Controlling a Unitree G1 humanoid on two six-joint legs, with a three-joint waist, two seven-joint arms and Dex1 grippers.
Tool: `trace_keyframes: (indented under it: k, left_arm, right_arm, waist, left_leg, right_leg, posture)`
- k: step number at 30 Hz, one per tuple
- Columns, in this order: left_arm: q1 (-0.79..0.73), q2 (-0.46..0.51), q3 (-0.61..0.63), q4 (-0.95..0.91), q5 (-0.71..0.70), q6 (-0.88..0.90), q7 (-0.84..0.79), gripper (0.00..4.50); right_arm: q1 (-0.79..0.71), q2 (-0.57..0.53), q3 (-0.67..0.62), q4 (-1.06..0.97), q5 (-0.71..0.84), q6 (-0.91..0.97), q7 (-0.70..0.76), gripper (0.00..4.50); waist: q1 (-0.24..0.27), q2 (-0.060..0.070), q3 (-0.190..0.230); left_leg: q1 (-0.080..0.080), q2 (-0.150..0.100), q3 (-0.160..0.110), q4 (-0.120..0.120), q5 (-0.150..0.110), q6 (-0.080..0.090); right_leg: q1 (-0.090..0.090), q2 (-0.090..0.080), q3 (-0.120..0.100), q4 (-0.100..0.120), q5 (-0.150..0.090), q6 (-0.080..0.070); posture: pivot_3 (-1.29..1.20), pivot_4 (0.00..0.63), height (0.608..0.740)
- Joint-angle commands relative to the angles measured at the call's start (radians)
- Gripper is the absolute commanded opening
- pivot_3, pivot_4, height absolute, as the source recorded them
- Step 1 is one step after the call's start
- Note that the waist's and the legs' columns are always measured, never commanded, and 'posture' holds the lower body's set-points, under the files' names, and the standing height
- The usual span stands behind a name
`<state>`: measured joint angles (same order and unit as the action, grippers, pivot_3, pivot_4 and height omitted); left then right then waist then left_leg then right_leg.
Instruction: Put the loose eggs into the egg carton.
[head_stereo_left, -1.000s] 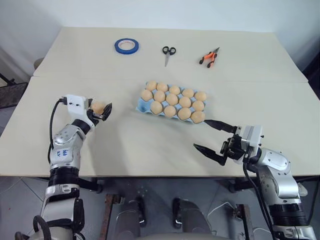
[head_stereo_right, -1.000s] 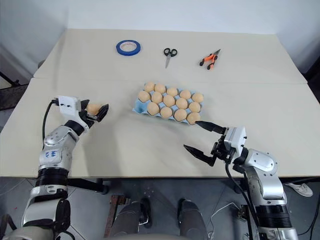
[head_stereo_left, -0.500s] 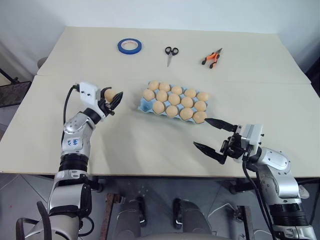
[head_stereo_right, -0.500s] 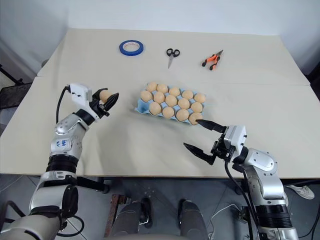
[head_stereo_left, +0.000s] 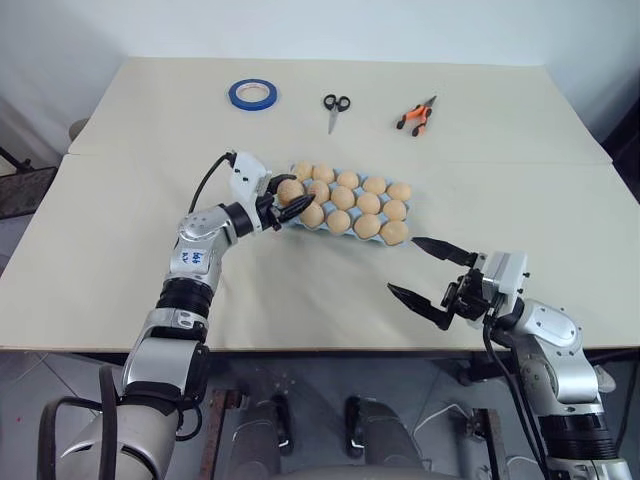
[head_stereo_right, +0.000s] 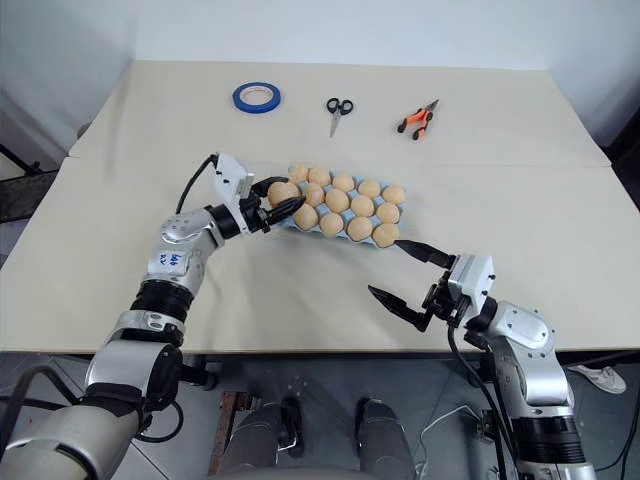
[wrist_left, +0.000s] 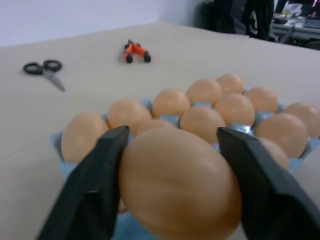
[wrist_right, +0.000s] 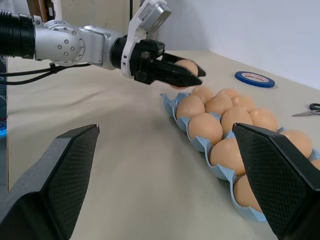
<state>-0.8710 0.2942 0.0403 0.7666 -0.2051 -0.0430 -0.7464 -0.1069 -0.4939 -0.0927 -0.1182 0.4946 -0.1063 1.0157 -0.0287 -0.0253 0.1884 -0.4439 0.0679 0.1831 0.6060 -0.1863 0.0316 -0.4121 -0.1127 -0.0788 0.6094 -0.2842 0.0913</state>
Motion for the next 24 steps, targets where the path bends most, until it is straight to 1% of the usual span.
trace_keyframes:
  k: [1, 2, 7, 9, 14, 17, 20, 22, 24]
  left_arm:
    - [-0.017, 0.02, 0.024, -0.01, 0.003, -0.037, 0.008, 4.11]
    - [-0.014, 0.027, 0.027, -0.011, 0.003, -0.039, 0.008, 4.47]
    - [0.024, 0.069, 0.048, -0.036, 0.002, -0.067, 0.008, 4.49]
    - [0.068, 0.102, 0.063, -0.09, -0.025, -0.07, -0.04, 4.49]
    - [0.25, 0.238, 0.08, -0.239, -0.066, -0.082, -0.204, 4.49]
    - [0.378, 0.323, 0.084, -0.356, -0.093, -0.023, -0.288, 4.49]
    - [0.497, 0.383, 0.085, -0.472, -0.114, 0.005, -0.353, 4.49]
    - [0.577, 0.413, 0.104, -0.549, -0.126, 0.028, -0.356, 4.49]
    - [0.666, 0.417, 0.151, -0.628, -0.153, 0.064, -0.32, 4.49]
  right_arm:
    - [0.008, 0.006, -0.015, -0.049, 0.01, -0.018, -0.011, 4.5]
    - [0.009, 0.005, -0.015, -0.048, 0.01, -0.019, -0.011, 4.5]
    - [0.008, 0.003, -0.019, -0.041, 0.012, -0.021, -0.011, 4.5]
    - [0.005, 0.0, -0.021, -0.037, 0.014, -0.02, -0.008, 4.5]
    - [0.018, -0.029, -0.039, -0.037, 0.028, -0.009, 0.017, 4.5]
    - [0.022, -0.051, -0.051, -0.025, 0.035, -0.003, 0.037, 4.5]
    - [0.016, -0.066, -0.059, -0.006, 0.039, 0.0, 0.055, 4.5]
    - [0.003, -0.073, -0.061, 0.019, 0.037, -0.002, 0.07, 4.5]
    - [-0.031, -0.076, -0.059, 0.077, 0.01, -0.026, 0.078, 4.5]
  waist:
    - [0.001, 0.0, 0.0]
    - [0.001, 0.0, 0.0]
    - [0.0, 0.0, 0.0]
    - [-0.001, 0.0, 0.0]
    - [-0.005, 0.0, 0.0]
    - [-0.003, 0.0, 0.0]
    - [0.0, 0.0, 0.0]
    - [0.001, 0.001, 0.0]
    - [0.0, 0.001, 0.0]
  left_leg:
    - [0.0, 0.0, 0.0, 0.0, 0.0, 0.0]
    - [0.0, 0.0, 0.0, 0.0, 0.0, 0.0]
    - [0.0, 0.0, 0.0, 0.0, 0.0, 0.001]
    - [0.0, 0.0, 0.0, 0.0, 0.0, 0.001]
    - [0.0, 0.0, 0.0, -0.002, 0.0, 0.0]
    - [0.0, 0.001, 0.0, -0.004, -0.001, 0.0]
    - [0.0, 0.0, 0.0, -0.005, -0.001, 0.0]
    - [0.0, 0.0, 0.001, -0.009, -0.001, 0.0]
    - [0.0, 0.0, 0.003, -0.013, -0.001, 0.0]
  right_leg:
    - [0.0, 0.0, 0.0, 0.0, 0.0, 0.0]
    - [0.0, -0.001, 0.0, 0.0, 0.0, 0.0]
    - [0.0, -0.001, 0.0, 0.0, 0.0, 0.0]
    - [0.0, -0.001, 0.0, 0.0, 0.0, 0.0]
    - [-0.001, 0.0, 0.001, 0.0, -0.001, -0.001]
    - [-0.002, -0.001, 0.001, 0.0, -0.001, -0.002]
    - [-0.001, -0.002, 0.001, -0.002, -0.001, -0.002]
    - [-0.001, -0.002, 0.002, -0.006, -0.001, -0.002]
    - [-0.001, -0.002, 0.003, -0.01, 0.0, -0.003]
  posture:
    - [0.0, 0.15, 0.74]
    - [0.0, 0.15, 0.74]
    - [0.0, 0.15, 0.74]
    - [0.0, 0.15, 0.74]
    - [0.0, 0.15, 0.74]
    - [0.0, 0.15, 0.74]
    - [0.0, 0.15, 0.74]
    - [0.0, 0.15, 0.74]
    - [0.0, 0.15, 0.74]
